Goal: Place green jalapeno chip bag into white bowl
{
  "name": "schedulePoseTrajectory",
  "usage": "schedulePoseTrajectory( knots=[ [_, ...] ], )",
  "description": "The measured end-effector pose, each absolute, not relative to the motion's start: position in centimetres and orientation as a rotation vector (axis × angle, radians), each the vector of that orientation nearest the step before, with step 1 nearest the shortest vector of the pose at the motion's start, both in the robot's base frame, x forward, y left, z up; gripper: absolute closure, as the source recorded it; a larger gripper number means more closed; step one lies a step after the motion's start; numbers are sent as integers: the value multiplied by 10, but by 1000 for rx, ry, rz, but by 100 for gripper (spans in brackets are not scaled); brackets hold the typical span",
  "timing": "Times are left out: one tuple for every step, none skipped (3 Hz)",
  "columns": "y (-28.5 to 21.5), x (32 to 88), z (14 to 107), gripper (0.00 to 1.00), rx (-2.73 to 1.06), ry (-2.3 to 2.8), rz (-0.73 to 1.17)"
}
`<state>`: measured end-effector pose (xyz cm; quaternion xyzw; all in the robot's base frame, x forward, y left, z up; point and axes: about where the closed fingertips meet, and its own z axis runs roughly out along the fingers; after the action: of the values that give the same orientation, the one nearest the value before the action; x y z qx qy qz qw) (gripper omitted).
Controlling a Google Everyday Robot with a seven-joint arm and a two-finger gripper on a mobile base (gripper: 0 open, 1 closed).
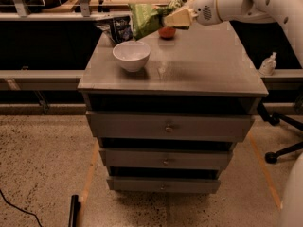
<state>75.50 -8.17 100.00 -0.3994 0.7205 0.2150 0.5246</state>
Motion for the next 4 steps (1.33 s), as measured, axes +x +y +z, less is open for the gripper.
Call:
schedulePoseTrajectory(
  knots=[
    [-47,744,999,100,-1017,1700,644],
    [-45,742,998,100,-1025,1701,652],
    [-30,740,994,100,-1037,1712,685],
    [-14,737,984,100,-1026,1731,738]
  ],
)
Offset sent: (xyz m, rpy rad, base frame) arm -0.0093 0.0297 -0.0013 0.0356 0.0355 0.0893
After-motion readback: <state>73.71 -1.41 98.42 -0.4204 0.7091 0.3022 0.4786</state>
